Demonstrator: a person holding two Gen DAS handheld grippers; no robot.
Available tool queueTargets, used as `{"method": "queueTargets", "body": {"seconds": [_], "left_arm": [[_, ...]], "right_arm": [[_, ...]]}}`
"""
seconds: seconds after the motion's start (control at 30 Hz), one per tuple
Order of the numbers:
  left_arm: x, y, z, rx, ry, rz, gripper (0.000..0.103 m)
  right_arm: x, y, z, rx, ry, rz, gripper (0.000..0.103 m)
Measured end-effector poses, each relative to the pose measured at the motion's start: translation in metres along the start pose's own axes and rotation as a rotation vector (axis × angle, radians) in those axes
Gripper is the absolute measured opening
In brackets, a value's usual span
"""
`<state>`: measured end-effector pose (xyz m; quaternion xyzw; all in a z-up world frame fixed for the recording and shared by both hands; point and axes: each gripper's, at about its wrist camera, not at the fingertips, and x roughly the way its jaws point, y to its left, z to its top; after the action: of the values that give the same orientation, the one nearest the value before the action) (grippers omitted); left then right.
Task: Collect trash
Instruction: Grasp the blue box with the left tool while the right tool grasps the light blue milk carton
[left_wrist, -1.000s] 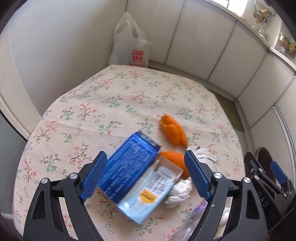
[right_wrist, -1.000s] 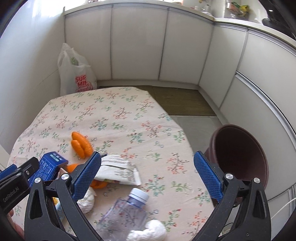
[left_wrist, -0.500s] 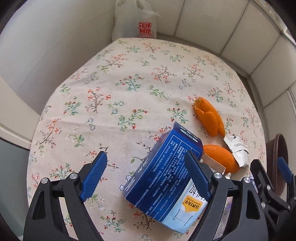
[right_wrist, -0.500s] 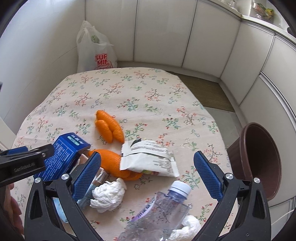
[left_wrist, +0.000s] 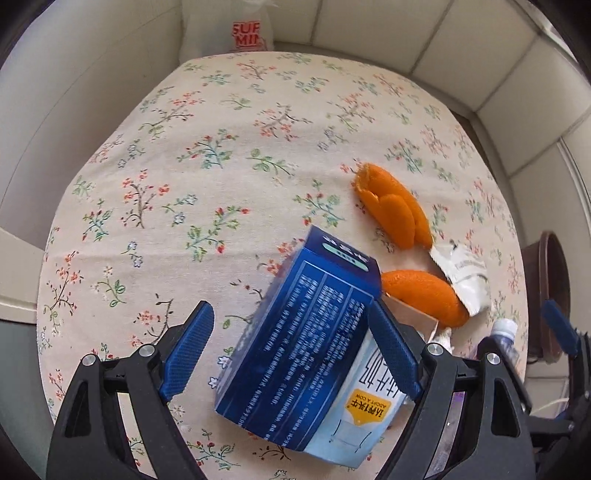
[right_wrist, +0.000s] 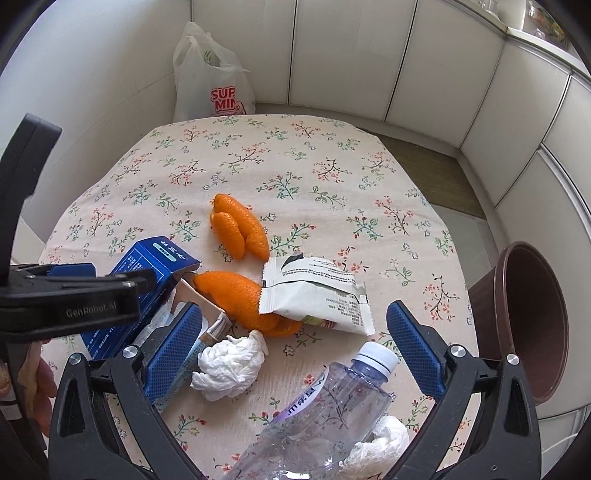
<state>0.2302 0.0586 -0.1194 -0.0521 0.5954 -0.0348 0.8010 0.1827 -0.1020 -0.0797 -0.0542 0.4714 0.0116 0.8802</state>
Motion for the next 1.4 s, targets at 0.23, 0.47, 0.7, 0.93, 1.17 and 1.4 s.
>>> {"method": "queueTargets", "body": {"seconds": [0.23, 0.47, 0.7, 0.93, 1.17, 1.4], "left_arm": [[0.010, -0.004, -0.005, 0.033, 0.051, -0.001, 0.087], [0.005, -0.008, -0.009, 0.056, 0.006, 0.029, 0.073], [0.002, -0.005, -0.020, 0.109, 0.012, 0.055, 0.058], [-0.024, 0.031, -0.014, -0.013, -0.074, 0.019, 0.056], [-0.075, 0.063, -0.006, -0.119, -0.195, -0.041, 0.056], [-0.100, 0.087, -0.010, -0.200, -0.249, -0.055, 0.056]], "right_arm": [[-0.002, -0.001, -0.005, -0.021, 0.030, 0.026, 0.096], [0.000, 0.005, -0.009, -0.054, 0.057, 0.047, 0.096], [0.007, 0.024, -0.015, -0.070, 0.136, 0.153, 0.096], [0.017, 0.046, -0.026, -0.015, 0.288, 0.395, 0.096], [0.041, 0.058, -0.030, 0.110, 0.397, 0.495, 0.083], [0.052, 0.085, -0.027, 0.043, 0.362, 0.370, 0.080]]}}
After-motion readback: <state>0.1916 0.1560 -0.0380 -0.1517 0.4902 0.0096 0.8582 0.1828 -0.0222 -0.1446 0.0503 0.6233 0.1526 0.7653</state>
